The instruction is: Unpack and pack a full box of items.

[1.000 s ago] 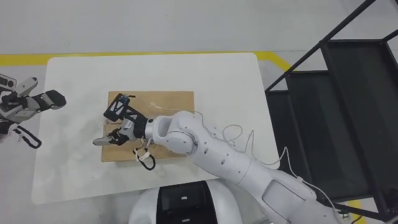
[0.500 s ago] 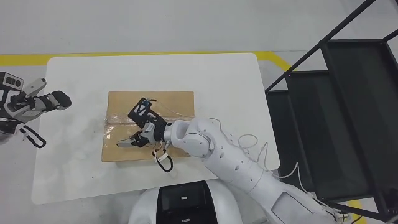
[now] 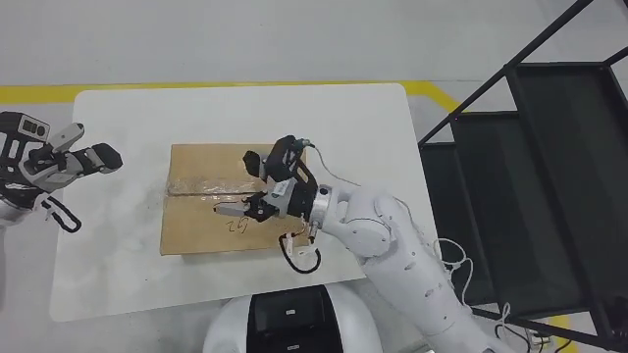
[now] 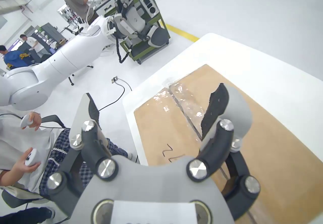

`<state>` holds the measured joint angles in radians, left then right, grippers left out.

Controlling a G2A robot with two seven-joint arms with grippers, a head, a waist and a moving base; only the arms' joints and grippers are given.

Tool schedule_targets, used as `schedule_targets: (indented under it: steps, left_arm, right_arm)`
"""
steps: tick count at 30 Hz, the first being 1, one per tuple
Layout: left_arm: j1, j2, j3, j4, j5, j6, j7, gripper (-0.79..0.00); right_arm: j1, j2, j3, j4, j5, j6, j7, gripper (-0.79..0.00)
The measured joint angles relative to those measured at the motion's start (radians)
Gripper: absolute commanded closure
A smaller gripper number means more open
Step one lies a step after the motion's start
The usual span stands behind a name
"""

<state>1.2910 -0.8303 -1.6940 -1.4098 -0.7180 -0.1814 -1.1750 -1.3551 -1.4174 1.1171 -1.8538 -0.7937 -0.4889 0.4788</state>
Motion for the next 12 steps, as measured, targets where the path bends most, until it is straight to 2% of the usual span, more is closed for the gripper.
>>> schedule_targets:
  steps: [7,12]
  left_arm:
    - [-0.037,-0.012,0.051,0.023,0.003,0.035,0.112,-0.785]
    - [-0.062,-0.021,0.074,0.039,-0.004,0.042,0.175,-0.785]
  right_arm:
    - [-0.152,0.037,0.229,0.001,0.048,-0.083,-0.127,-0.785]
    - [-0.168,0.045,0.266,0.012,0.074,-0.117,-0.132,-0.785]
